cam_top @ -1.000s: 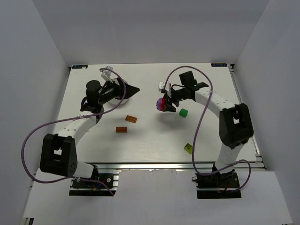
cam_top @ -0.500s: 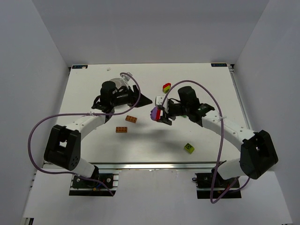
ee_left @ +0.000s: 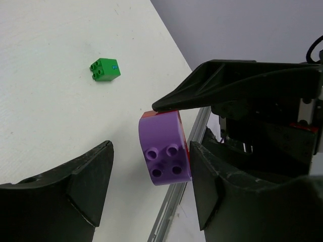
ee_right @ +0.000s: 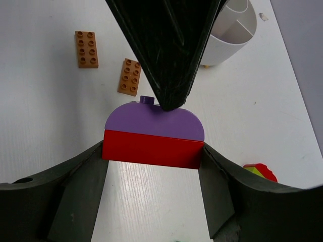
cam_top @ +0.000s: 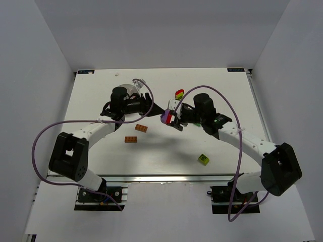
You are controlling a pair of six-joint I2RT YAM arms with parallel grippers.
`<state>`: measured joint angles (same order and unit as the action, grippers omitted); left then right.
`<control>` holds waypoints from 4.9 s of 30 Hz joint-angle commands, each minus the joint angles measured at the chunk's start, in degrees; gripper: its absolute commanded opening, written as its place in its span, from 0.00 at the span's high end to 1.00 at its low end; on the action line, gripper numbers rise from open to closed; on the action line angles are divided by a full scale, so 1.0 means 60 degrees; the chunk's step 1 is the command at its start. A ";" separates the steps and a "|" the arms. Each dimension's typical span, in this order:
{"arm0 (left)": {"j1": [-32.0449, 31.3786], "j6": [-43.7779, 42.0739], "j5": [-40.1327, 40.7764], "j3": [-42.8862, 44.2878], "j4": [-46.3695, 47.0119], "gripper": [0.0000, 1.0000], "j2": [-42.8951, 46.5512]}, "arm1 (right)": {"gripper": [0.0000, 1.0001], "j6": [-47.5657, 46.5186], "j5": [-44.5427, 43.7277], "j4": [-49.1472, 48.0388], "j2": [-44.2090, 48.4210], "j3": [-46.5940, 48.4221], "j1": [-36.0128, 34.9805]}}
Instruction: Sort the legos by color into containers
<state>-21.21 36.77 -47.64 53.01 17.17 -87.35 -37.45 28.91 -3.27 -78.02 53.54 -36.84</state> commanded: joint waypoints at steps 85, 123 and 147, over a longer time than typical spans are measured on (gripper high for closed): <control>0.0032 -0.0475 -0.1363 0.0803 -0.0635 1.00 -0.0164 | 1.00 0.0192 -0.1126 -0.2180 0.0728 -0.0998 -0.0335; 0.0430 -0.6201 0.8863 0.5519 -0.4985 1.00 -0.3092 | 1.00 0.0895 0.0602 -0.1872 0.1226 -0.1306 0.0471; 0.0430 -0.6788 0.9741 0.6179 -0.5484 1.00 -0.3942 | 1.00 0.1056 0.0924 -0.1799 0.1050 -0.1247 0.0632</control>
<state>-18.55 -3.09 9.43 89.12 -16.25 -112.27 -31.83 33.21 -13.41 -71.96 45.36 -33.39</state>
